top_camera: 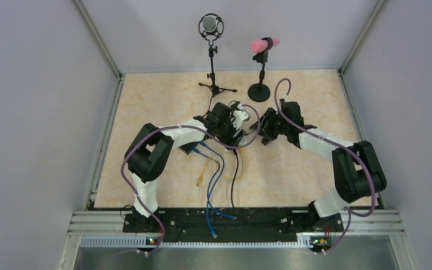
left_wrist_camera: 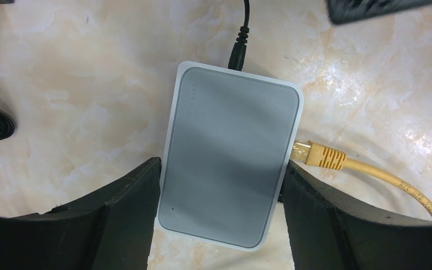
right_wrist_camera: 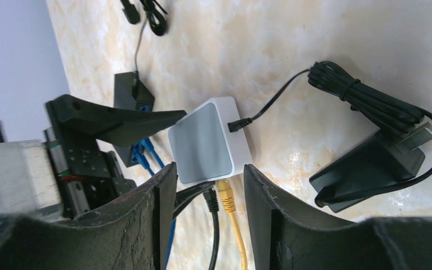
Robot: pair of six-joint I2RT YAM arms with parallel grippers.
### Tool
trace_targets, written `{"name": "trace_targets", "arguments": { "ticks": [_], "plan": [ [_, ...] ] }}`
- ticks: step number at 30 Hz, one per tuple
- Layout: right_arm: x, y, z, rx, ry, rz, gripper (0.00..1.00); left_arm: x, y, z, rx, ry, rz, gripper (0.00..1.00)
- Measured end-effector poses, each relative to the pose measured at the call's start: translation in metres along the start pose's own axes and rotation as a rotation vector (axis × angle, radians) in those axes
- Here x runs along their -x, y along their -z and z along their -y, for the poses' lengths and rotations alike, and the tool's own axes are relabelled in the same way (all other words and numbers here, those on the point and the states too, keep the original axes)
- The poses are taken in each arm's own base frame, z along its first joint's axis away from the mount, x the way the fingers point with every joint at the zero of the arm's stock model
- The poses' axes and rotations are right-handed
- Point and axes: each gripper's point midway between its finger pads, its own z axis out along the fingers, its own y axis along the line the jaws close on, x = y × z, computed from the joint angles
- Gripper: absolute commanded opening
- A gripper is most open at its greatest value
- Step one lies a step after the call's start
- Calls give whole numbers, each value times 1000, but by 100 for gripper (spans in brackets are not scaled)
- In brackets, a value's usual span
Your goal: Pull the plug from the switch port
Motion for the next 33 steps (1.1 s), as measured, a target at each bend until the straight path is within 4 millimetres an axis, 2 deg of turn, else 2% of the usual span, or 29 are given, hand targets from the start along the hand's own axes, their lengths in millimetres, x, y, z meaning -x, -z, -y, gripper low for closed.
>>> {"name": "trace_targets", "arguments": {
  "ticks": [13,22,24,26,33],
  "plan": [
    [-27,-35,31,-49,-77,-102,46,0,1,0,1,10,0,34],
    [-24,-49,22,10,-155,-94,41,-1,1,1,1,21,0,34],
    [-23,-50,21,20,-166,-86,38,-1,2,1,1,21,0,33],
    [-25,-50,23,21,-187,-80,29,-1,2,1,1,21,0,33],
    [-24,-55,24,34,-233,-65,27,-3,4,3,0,26,-2,33]
  ]
}}
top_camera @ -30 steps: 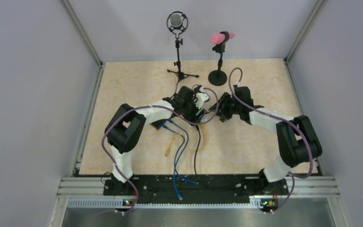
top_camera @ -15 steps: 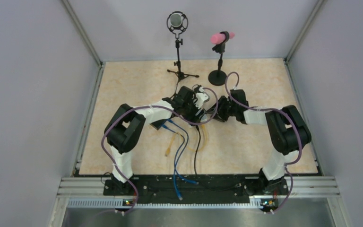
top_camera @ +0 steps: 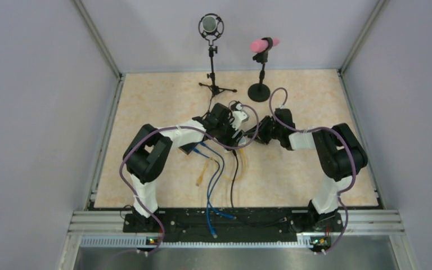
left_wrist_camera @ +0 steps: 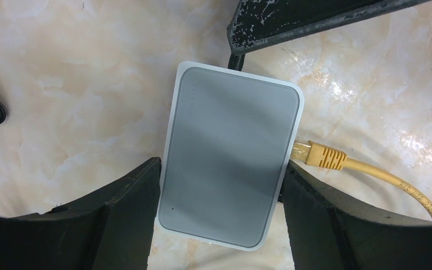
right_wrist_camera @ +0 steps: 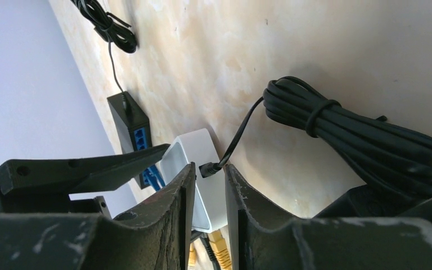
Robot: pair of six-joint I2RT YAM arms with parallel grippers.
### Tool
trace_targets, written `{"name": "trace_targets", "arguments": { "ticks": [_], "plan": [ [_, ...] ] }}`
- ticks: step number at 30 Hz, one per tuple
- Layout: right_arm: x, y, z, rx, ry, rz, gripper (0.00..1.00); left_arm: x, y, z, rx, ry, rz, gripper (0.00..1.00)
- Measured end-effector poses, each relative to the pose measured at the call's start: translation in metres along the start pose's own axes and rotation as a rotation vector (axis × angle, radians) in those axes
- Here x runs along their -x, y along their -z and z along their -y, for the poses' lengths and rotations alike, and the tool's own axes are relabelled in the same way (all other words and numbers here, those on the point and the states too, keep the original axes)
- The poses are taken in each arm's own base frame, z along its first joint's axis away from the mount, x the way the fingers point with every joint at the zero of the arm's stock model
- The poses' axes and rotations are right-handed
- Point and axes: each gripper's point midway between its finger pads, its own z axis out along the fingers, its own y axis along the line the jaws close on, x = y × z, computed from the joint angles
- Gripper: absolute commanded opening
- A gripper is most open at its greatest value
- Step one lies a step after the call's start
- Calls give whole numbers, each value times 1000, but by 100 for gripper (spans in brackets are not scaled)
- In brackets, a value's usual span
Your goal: Pull the plug from the switch port
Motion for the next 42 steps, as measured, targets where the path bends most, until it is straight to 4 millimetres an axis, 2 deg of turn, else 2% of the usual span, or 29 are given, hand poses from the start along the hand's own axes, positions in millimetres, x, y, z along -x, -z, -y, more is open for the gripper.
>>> {"name": "trace_targets", "arguments": {
  "ticks": [13,16,28,31,33,42],
  "plan": [
    [-3,-5,-3,4,-7,10,25,1,0,1,0,11,2,33],
    [-4,-6,-4,-1,-3,16,19,1,1,1,-2,18,2,33],
    [-1,-9,-6,9,-42,41,22,-1,4,4,-9,37,9,34],
    [1,-9,-7,9,-50,52,17,-2,5,6,-17,42,10,34],
    [2,-10,-7,10,-52,59,1,-1,5,7,-19,43,12,34],
    [3,-10,-6,12,-64,74,0,-1,6,7,-19,52,12,33]
  ]
}}
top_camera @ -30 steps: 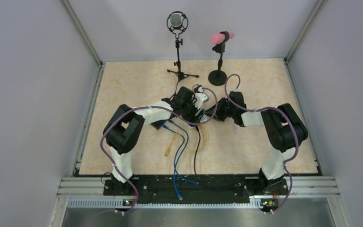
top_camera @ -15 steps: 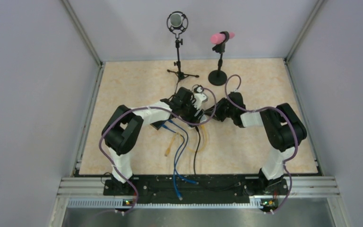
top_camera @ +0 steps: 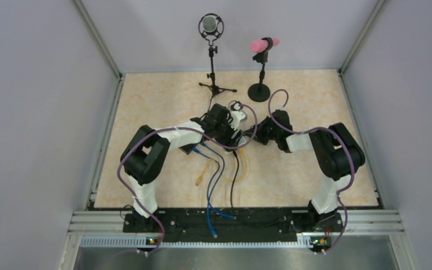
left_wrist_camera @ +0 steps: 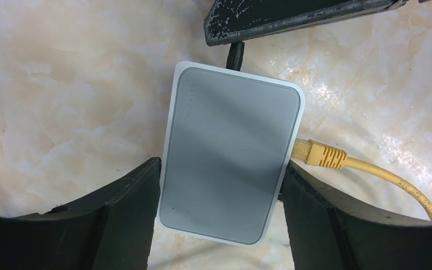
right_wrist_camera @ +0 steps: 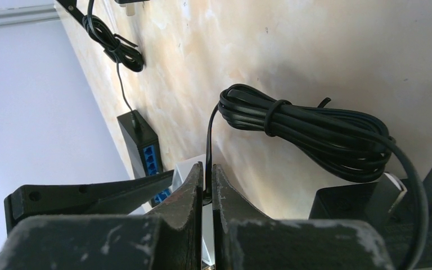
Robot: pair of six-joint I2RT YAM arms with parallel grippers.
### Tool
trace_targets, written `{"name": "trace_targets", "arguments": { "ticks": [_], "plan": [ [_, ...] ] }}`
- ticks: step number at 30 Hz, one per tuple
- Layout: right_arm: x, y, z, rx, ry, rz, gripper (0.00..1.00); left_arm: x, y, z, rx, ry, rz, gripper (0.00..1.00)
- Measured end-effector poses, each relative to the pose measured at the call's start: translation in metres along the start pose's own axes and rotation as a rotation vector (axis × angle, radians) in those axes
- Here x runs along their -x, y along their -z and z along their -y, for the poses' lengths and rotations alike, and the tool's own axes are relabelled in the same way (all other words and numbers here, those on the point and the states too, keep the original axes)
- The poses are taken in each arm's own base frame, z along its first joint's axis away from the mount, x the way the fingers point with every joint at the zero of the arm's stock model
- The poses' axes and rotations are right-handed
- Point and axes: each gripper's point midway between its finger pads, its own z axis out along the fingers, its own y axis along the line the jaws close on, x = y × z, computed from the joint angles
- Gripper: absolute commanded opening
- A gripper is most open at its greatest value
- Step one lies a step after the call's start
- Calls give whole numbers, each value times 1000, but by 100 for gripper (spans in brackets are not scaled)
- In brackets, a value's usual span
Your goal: Pull the plug from the switch port
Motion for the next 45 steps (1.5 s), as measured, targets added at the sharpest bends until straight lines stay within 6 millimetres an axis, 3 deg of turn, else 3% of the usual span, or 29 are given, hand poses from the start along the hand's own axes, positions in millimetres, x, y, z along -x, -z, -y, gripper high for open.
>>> {"name": "trace_targets", "arguments": {
  "ticks": [45],
  "plan": [
    [8,13,1,-13,-121,53,0,0,0,6,10,7,121,27]
  ]
}}
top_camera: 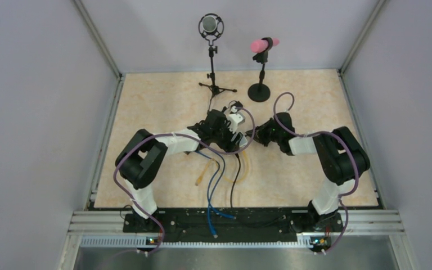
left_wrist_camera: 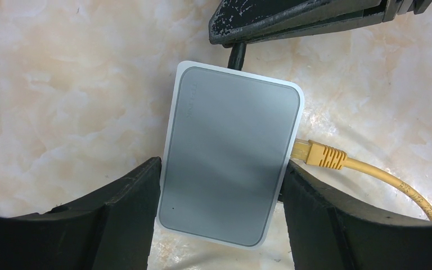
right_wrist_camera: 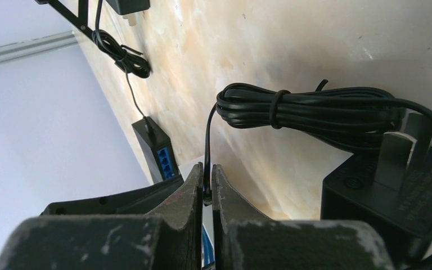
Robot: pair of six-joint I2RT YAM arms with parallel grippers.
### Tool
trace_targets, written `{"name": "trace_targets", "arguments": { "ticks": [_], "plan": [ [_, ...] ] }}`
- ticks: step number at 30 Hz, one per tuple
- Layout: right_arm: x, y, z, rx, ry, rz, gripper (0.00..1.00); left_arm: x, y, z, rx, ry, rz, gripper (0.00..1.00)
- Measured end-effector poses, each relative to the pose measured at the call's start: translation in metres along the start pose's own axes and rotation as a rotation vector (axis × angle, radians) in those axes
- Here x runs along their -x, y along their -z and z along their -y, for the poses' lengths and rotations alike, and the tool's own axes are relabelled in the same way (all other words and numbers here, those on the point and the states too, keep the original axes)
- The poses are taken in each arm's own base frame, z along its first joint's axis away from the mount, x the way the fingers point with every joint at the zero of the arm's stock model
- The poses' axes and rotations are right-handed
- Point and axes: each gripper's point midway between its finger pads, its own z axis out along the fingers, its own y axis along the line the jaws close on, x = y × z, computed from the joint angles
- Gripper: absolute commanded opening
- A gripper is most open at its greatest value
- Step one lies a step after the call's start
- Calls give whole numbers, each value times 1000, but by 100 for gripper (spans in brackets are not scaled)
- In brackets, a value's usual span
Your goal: Pull the plug from the switch port
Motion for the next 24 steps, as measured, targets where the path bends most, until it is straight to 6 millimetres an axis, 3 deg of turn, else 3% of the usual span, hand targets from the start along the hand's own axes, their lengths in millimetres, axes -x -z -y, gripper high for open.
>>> {"name": "trace_targets", "arguments": {
  "ticks": [24],
  "plan": [
    [0,5,1,7,26,-21,0,-2,2,2,-7,-7,30,27]
  ]
}}
